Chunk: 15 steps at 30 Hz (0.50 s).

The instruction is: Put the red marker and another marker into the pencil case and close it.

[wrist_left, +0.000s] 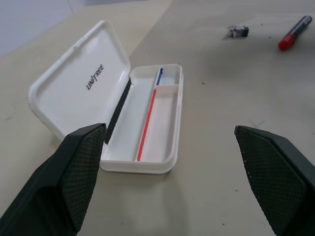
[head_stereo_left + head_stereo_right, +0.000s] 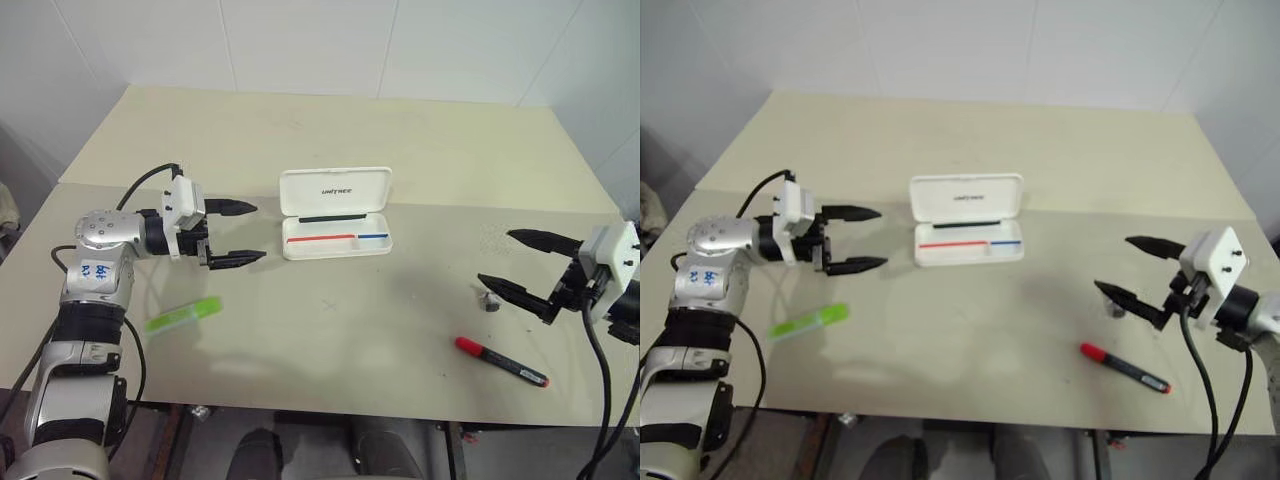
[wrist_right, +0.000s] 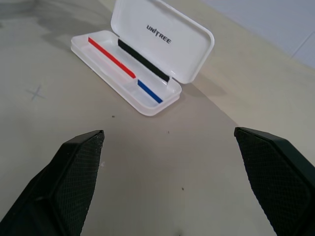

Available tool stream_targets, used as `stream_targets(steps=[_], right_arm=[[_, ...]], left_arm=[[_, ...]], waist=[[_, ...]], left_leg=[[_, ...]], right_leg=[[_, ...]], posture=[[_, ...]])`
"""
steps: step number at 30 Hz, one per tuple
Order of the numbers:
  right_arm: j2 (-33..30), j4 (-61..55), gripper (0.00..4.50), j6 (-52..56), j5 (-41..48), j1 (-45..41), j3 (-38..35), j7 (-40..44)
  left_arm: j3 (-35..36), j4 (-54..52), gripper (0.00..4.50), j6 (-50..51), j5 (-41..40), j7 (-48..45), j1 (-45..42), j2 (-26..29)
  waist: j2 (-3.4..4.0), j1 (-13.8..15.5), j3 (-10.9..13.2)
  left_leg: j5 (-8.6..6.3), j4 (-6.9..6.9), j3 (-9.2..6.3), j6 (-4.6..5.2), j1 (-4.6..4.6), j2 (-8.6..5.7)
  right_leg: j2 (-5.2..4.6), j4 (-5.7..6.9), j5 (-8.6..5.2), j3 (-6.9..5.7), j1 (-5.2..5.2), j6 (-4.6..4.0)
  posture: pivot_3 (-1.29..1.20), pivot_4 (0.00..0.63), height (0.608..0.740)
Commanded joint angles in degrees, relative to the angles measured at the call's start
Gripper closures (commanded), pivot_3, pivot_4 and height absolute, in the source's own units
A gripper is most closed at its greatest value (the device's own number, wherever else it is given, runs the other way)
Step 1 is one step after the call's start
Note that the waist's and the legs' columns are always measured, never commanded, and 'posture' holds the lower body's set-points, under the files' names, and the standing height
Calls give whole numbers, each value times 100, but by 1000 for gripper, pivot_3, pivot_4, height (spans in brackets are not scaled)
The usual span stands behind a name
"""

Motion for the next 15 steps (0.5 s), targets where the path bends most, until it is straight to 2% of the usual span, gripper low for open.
stream_targets(steps=[1,8,15], right_arm=[[60,134,0,-120,-32,-268,126,-5],[26,303,0,-15,-1,-927,547,152],[148,83,0,269,117,-1593,1040,202]], left_arm=[[202,-298,13,44,-99,-23,19,182],[160,-200,13,-9,-67,-191,-140,278],[-155,412,13,-475,232,-378,-842,-26]], waist=[[0,3,1],[8,7,6],[13,30,12]], left_leg=[[0,2,0,0,0,0],[0,2,0,0,-1,0],[0,6,0,0,-3,-1]], right_leg=[[0,1,0,0,0,0],[0,1,0,-1,-1,0],[0,2,0,-2,-1,0]], posture=[[0,150,740],[0,150,740],[0,150,740]])
